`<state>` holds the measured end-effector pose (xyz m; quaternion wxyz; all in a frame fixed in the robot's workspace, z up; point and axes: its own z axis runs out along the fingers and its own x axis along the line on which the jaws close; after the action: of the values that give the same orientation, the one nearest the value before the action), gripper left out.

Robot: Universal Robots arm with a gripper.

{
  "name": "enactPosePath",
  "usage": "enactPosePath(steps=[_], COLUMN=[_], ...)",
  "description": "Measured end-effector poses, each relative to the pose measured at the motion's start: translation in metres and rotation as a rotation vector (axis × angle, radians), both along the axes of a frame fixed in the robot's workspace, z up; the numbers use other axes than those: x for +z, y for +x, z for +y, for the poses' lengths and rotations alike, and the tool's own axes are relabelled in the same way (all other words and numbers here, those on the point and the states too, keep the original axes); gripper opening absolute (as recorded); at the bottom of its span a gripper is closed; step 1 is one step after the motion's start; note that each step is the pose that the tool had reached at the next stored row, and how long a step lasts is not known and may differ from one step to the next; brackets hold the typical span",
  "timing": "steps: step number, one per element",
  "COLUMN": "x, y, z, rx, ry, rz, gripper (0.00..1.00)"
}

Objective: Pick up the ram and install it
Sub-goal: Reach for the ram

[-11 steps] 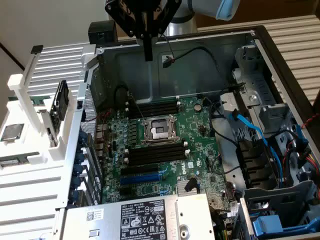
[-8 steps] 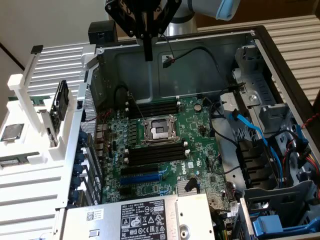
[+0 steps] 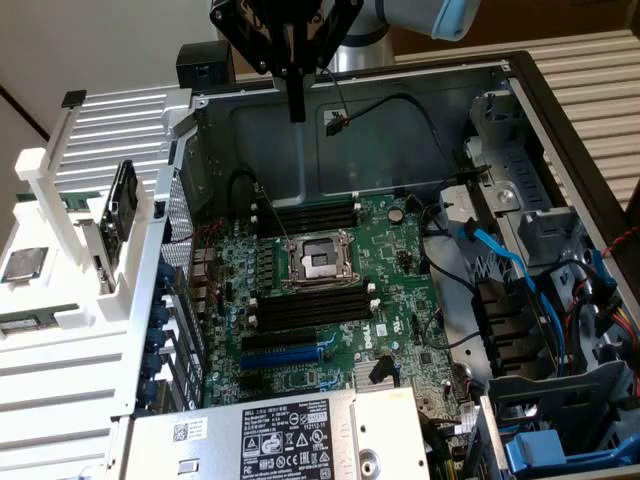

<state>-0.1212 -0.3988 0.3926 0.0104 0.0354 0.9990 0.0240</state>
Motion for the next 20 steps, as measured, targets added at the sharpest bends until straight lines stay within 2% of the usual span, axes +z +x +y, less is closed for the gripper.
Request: enactPosePath(steps=[4, 7, 15, 20], x=[0.0001, 0.0, 0.0001, 0.0], y=[-0.002, -0.01, -0.045, -0.068], z=[0.0, 0.0, 0.0, 0.0], rx=[0.0, 0.0, 0.0, 0.0], ry=[-0.0001, 0.0038, 0.0167, 0.0187], rz=[0.0001, 0.0001, -0.0001, -0.0008], gripper=[0.1, 0.1, 0.1, 0.1])
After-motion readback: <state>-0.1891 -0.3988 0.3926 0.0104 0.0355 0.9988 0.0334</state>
